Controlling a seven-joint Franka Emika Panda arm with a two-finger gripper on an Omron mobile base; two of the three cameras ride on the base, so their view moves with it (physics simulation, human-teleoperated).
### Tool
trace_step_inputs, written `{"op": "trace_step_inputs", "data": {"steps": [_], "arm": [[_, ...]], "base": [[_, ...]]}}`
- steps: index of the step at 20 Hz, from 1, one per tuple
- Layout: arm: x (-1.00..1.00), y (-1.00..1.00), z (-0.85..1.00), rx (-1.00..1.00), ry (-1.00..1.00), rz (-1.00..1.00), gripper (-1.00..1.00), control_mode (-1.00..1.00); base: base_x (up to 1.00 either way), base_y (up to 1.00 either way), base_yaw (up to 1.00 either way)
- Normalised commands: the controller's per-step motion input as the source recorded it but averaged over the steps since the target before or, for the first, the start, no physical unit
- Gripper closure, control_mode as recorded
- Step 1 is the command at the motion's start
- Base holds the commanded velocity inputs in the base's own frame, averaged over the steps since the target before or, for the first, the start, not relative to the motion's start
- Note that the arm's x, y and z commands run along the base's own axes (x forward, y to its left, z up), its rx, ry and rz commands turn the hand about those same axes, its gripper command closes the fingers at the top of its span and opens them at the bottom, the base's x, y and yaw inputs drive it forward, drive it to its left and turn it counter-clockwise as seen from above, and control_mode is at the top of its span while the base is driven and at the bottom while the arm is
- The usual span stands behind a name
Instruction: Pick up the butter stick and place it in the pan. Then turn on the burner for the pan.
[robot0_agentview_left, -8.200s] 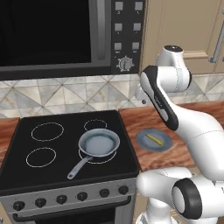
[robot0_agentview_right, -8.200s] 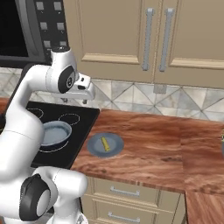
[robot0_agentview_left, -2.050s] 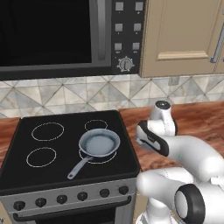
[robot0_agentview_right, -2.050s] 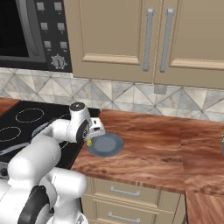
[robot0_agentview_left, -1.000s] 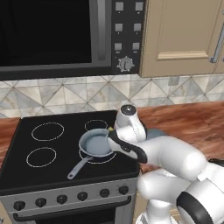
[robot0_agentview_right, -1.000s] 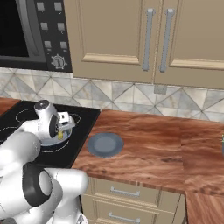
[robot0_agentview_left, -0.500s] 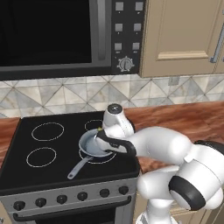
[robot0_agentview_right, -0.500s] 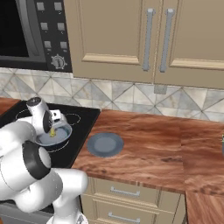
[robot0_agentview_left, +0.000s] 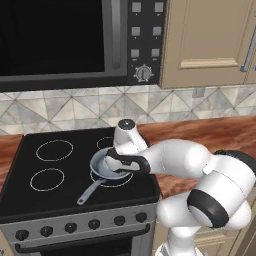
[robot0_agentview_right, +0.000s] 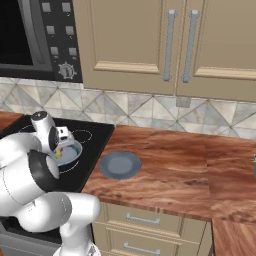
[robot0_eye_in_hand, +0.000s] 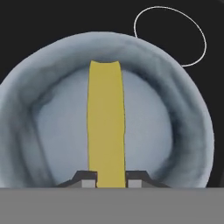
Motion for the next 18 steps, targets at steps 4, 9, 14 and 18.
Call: {"op": "trace_step_inputs", "data": {"steps": [4, 9, 14, 18], "arm": [[0.14, 0.02, -0.17, 0.00, 0.03, 0.01, 1.00, -1.00], [0.09, 0.00, -0.15, 0.00, 0.00, 0.00, 1.00, -1.00], [0.05, 0.00, -0.16, 0.00, 0.00, 0.00, 1.00, -1.00], [0.00, 0.02, -0.12, 0.00, 0.00, 0.00, -1.00, -1.00]], "base": [[0.00, 0.00, 0.00], [0.00, 0.00, 0.00], [0.00, 0.00, 0.00], [0.00, 0.00, 0.00]]}}
